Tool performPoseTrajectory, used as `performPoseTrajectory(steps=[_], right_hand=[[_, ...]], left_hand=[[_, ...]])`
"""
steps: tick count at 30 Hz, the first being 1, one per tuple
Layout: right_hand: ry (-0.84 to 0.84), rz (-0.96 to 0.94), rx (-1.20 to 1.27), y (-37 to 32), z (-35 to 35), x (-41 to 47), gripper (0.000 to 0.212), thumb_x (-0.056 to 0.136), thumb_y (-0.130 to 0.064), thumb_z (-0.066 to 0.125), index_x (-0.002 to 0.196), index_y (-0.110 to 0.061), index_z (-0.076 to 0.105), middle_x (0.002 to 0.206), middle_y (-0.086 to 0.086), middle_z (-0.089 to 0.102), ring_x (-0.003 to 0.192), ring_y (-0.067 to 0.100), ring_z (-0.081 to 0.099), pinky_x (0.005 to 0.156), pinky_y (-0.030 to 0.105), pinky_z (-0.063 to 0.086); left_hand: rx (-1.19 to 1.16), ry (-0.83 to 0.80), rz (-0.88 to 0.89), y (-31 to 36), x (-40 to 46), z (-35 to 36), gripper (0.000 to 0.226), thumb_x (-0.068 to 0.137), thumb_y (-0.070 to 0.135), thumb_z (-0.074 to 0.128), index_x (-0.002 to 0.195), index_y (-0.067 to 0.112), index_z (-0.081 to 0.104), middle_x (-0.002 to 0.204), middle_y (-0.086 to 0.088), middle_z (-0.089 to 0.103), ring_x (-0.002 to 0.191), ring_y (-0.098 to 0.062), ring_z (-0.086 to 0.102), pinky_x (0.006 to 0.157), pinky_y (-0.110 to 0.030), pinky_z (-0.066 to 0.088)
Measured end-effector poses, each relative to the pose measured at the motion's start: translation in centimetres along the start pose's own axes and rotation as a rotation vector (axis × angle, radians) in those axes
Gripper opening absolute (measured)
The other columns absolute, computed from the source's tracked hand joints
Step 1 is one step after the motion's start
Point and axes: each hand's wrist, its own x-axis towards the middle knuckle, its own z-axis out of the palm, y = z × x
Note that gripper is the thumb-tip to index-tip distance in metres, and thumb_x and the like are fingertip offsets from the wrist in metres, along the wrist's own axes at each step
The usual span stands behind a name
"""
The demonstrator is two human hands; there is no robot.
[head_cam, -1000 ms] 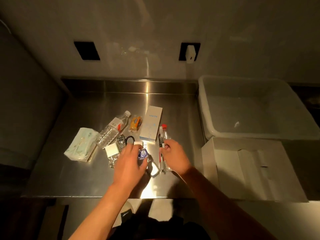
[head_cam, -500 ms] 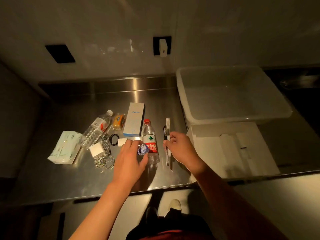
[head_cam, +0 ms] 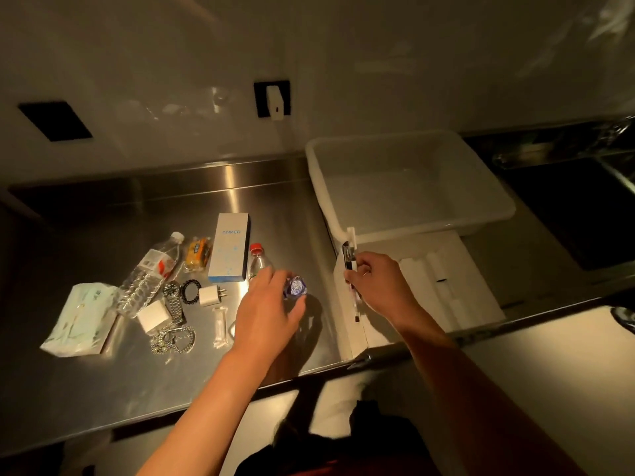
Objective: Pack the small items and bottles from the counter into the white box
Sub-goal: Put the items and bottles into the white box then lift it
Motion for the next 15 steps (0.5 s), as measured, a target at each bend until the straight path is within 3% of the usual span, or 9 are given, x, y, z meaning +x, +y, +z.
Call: performPoseTrajectory(steps=[2, 5, 8, 15], right_hand=[[0.007, 0.002, 0.006, 0.9, -0.9, 0.5, 0.006, 0.092, -0.021, 0.071, 0.093, -0.015, 0.069, 0.085, 0.018, 0.069, 0.075, 0.032, 0.070, 0.074, 0.042, 0.060], [0.002, -0.003, 0.008, 2.6, -2.2, 1.3, 0.002, 0.092, -0.020, 0.072, 0.092, -0.022, 0.071, 0.078, 0.010, 0.070, 0.075, 0.028, 0.071, 0.076, 0.045, 0.061], [-0.040, -0.003, 0.020, 4.2, -3.6, 2.5, 0.006, 0.092, -0.020, 0.072, 0.094, -0.026, 0.070, 0.078, 0.002, 0.071, 0.074, 0.019, 0.072, 0.073, 0.038, 0.062], [-0.095, 0.030, -0.029, 9.7, -7.1, 4.7, 0.007, 0.088, -0.018, 0.077, 0.090, -0.015, 0.071, 0.076, 0.005, 0.070, 0.075, 0.023, 0.070, 0.072, 0.037, 0.055]], left_hand=[[0.002, -0.004, 0.016, 1.0, 0.5, 0.7, 0.036, 0.089, 0.040, 0.072, 0.119, 0.025, 0.059, 0.112, 0.004, 0.054, 0.102, -0.017, 0.055, 0.080, -0.033, 0.051], [0.001, 0.002, 0.019, 2.8, 1.2, 1.9, 0.036, 0.090, 0.042, 0.070, 0.120, 0.026, 0.058, 0.113, 0.007, 0.055, 0.102, -0.015, 0.057, 0.080, -0.035, 0.055], [-0.001, 0.002, 0.025, 4.7, 2.1, 3.6, 0.035, 0.090, 0.042, 0.071, 0.120, 0.027, 0.059, 0.111, 0.008, 0.054, 0.101, -0.012, 0.056, 0.079, -0.033, 0.054], [0.030, -0.042, 0.037, 9.6, 3.4, 8.2, 0.036, 0.089, 0.036, 0.072, 0.121, 0.023, 0.061, 0.111, 0.004, 0.056, 0.101, -0.014, 0.055, 0.077, -0.032, 0.051]])
